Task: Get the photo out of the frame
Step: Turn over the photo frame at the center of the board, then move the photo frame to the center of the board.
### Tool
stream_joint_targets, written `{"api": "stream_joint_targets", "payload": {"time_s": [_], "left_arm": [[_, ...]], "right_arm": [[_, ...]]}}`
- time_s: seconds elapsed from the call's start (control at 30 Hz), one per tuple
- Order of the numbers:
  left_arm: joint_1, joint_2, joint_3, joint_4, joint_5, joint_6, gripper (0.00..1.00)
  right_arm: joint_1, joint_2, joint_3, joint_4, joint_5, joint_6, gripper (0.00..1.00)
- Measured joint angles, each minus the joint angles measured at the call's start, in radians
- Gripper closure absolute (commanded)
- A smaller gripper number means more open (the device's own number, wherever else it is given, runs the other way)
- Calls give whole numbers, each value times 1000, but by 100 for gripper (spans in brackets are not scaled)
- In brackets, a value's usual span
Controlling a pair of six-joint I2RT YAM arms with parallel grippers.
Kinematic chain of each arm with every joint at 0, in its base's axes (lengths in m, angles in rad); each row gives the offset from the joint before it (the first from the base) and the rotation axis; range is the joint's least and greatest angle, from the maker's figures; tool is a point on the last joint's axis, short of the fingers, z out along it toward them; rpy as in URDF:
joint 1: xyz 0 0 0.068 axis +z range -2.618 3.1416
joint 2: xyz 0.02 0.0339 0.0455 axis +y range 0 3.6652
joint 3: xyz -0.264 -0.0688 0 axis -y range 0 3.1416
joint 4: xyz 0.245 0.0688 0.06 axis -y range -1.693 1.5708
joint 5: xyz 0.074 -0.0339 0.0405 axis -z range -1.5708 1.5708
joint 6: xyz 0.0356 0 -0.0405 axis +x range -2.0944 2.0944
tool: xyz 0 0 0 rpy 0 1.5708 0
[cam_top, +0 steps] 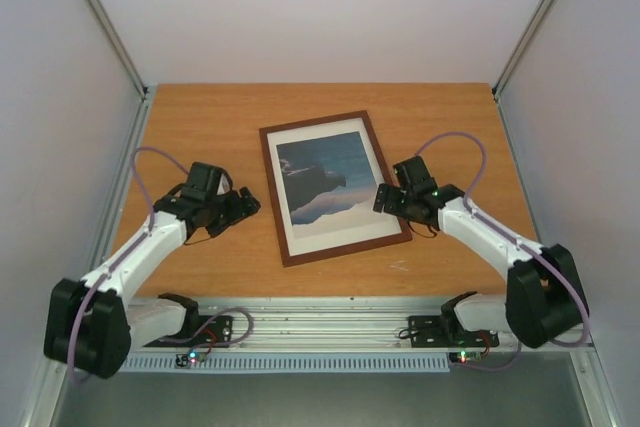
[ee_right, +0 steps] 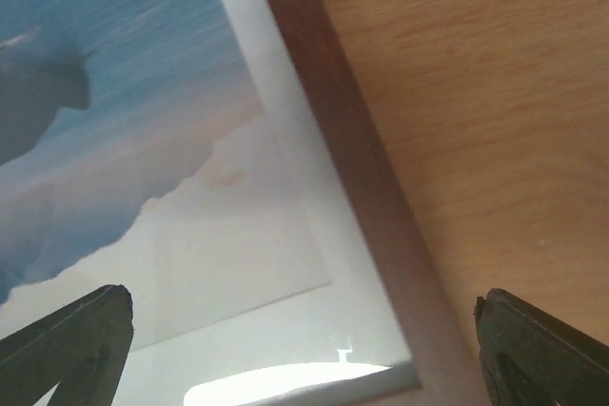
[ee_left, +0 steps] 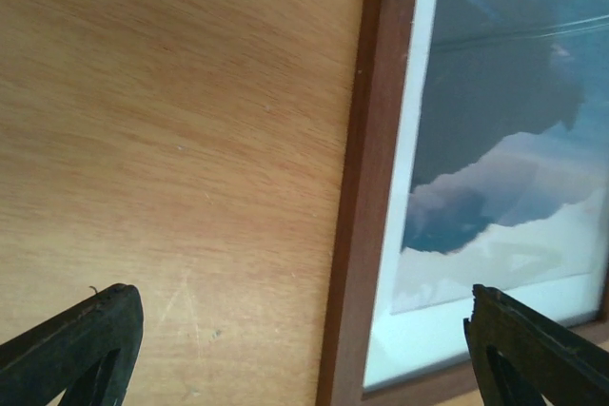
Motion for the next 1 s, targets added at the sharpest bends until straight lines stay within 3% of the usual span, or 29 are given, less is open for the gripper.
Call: {"api": "stream_joint_targets", "payload": {"time_s": [0.27,0.67,1.0], "left_arm": [[-107,233,121,2,-113,57,8],[-175,515,304,5,-191,113,10],[-180,636,388,2,-212,127,15]], "right_arm": [[-185,240,129,7,-177,-203,8],[-196,518,333,-18,-221,-362,26],[-196,603,410,-45,-215,-417,41]]}}
